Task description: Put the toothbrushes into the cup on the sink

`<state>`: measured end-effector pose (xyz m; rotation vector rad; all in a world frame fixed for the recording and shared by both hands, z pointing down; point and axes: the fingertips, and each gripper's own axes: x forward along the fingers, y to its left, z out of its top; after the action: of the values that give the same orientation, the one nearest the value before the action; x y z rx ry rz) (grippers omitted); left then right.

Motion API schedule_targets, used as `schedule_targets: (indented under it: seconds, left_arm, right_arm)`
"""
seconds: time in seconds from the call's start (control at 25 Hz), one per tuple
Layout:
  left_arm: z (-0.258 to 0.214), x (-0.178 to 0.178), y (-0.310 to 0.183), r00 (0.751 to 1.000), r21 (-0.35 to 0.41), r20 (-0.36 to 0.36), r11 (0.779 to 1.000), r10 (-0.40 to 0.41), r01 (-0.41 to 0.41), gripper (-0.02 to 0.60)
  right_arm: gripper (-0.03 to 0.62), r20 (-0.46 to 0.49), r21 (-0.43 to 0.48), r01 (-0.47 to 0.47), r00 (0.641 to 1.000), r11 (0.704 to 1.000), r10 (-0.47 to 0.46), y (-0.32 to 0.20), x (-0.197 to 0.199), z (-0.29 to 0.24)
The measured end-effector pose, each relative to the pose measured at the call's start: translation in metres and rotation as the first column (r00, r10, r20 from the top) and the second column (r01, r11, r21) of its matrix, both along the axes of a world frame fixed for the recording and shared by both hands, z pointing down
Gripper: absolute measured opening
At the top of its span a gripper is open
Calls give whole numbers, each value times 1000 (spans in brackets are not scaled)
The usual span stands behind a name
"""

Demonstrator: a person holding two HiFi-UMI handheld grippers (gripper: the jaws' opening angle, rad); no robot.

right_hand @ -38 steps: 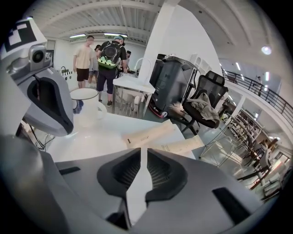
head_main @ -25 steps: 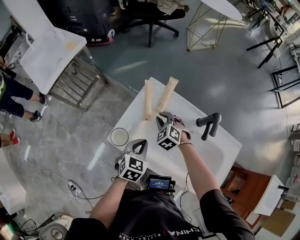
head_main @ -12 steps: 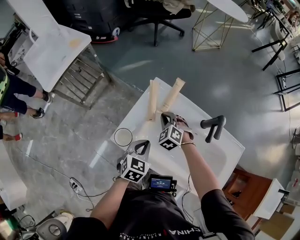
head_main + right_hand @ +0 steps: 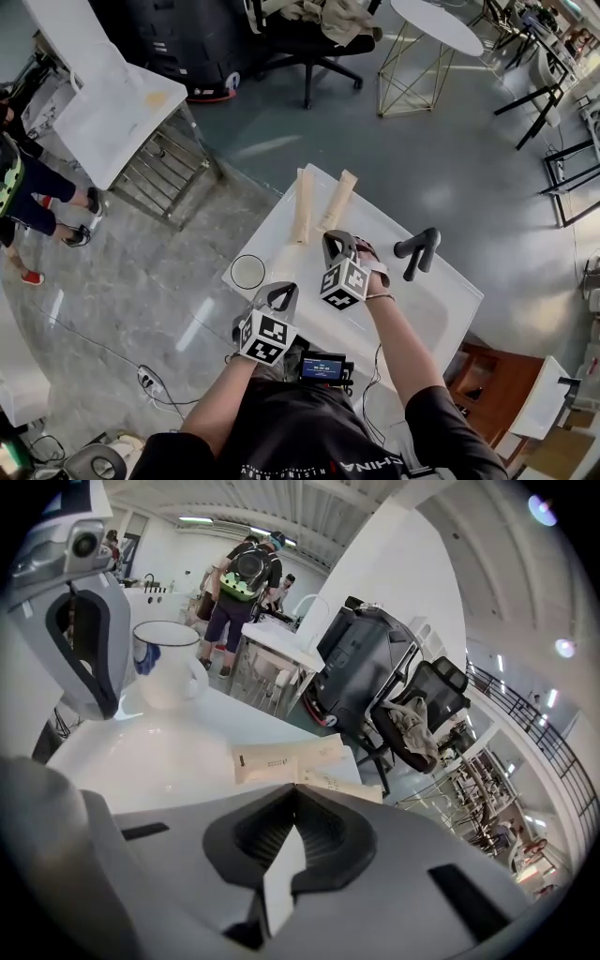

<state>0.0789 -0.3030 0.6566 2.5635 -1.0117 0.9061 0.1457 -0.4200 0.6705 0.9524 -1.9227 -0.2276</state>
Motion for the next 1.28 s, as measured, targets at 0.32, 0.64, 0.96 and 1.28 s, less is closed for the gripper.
schedule_targets:
  seconds: [0.32, 0.64, 0.96, 1.28]
  left_arm:
    - [-18, 2, 19, 1000, 43, -3, 999, 10, -10, 5]
    - [-47, -3, 22, 1000, 110, 10, 994, 4, -5, 5]
    - [-76, -15, 19, 1000, 180, 18, 984, -15, 11, 5]
    - [-89, -25, 25, 999, 205, 24, 978, -37, 31, 5]
  right_arm:
    - [11, 18, 51, -16, 1000, 999, 15, 28, 3, -42]
    - [11, 27, 129, -21, 999, 991, 18, 50, 2, -93]
    - [11, 19, 181, -28, 1000, 983, 25, 67, 4, -130]
    - [11, 46, 170, 19, 999, 985, -27, 95, -6, -149]
